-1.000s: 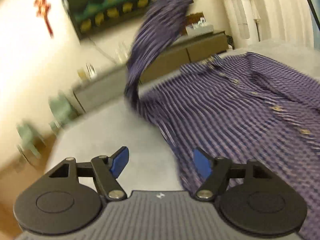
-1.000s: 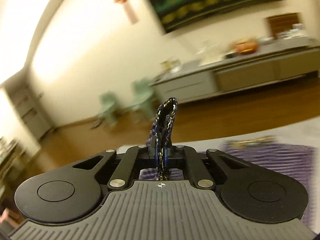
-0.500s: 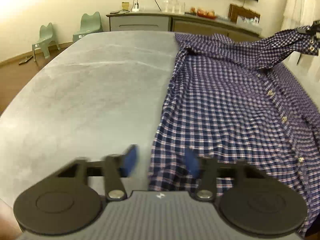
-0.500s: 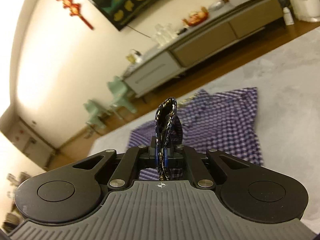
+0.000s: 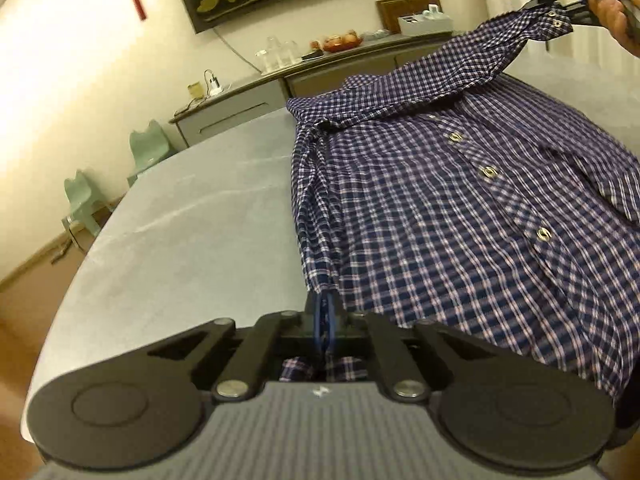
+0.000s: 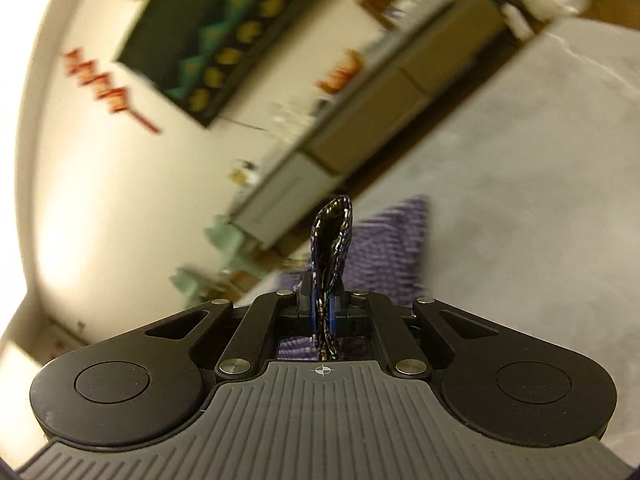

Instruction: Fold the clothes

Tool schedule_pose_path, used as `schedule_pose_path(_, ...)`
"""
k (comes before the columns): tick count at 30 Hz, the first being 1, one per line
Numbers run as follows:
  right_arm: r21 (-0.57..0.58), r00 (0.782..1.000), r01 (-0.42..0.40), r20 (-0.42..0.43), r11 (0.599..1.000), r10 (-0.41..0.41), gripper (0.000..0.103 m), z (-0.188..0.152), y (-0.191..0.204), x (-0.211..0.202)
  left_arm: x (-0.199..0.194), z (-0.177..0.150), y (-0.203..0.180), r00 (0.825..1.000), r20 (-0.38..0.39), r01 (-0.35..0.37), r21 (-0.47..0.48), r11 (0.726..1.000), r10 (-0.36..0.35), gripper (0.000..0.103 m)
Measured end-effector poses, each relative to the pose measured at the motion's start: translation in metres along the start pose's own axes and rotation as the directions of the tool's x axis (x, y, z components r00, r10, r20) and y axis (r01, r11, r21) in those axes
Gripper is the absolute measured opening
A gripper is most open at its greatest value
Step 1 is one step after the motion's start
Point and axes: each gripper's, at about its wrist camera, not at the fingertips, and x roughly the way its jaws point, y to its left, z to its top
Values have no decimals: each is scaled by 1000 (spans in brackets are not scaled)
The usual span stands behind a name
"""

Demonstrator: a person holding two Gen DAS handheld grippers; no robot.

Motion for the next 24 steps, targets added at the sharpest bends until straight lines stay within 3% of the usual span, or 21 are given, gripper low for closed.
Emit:
schedule_pose_path(4,-44,988,145,55,988,-142,8,-3,-3,-5,-5,-7,5,999,-29,-43,-21,999,43,21)
schedule_pose_path(6,-63,974,217,85,974,-212,28,-5,-4,-7,5,-8,9,997,-55,-56,-58,997,53,35)
schedule_pose_path(7,-72,964,253,100,965,-245,37,-6,-5,-8,9,-10,12,996,-68,-56,-83,995,51,36)
schedule_pose_path(8,-80,953,289,116,954,-279,56,-7,-6,-10,10,-12,15,996,-75,-51,-113,992,43,37)
schedule_pose_path(9,-88,941,324,131,942,-311,62,-8,-7,-11,10,-15,19,996,-78,-44,-146,988,33,38)
schedule_pose_path(13,-111,879,461,197,880,-435,61,-11,-10,-16,10,-20,32,997,-70,2,-251,968,-20,35)
schedule_pose_path(14,-153,888,432,247,889,-389,61,-18,10,-27,11,-19,35,997,-65,15,-269,963,-34,22)
schedule_pose_path(15,-232,928,347,227,909,-296,61,-29,36,-29,10,-19,37,998,-53,22,-284,959,-39,8)
schedule_pose_path(16,-308,960,255,196,917,-201,61,-40,61,-30,7,-18,38,999,-35,24,-293,956,-36,6)
schedule_pose_path(17,-371,991,131,76,919,-111,61,-59,86,-15,4,-17,39,999,-16,26,-302,953,-32,5)
schedule_pose_path(18,-416,998,0,-53,909,-25,59,-78,111,0,0,-16,40,1000,6,23,-302,953,-23,3)
schedule_pose_path(19,-444,981,-134,-185,886,56,57,-97,137,15,-5,-14,39,999,31,16,-291,957,-7,3)
schedule_pose_path(22,-486,909,-269,-414,832,53,50,-163,197,80,-18,-11,32,994,99,-17,-243,970,43,3)
schedule_pose_path(24,-557,885,-262,-465,788,-35,41,-195,223,127,-29,-10,22,983,156,-72,-173,982,99,3)
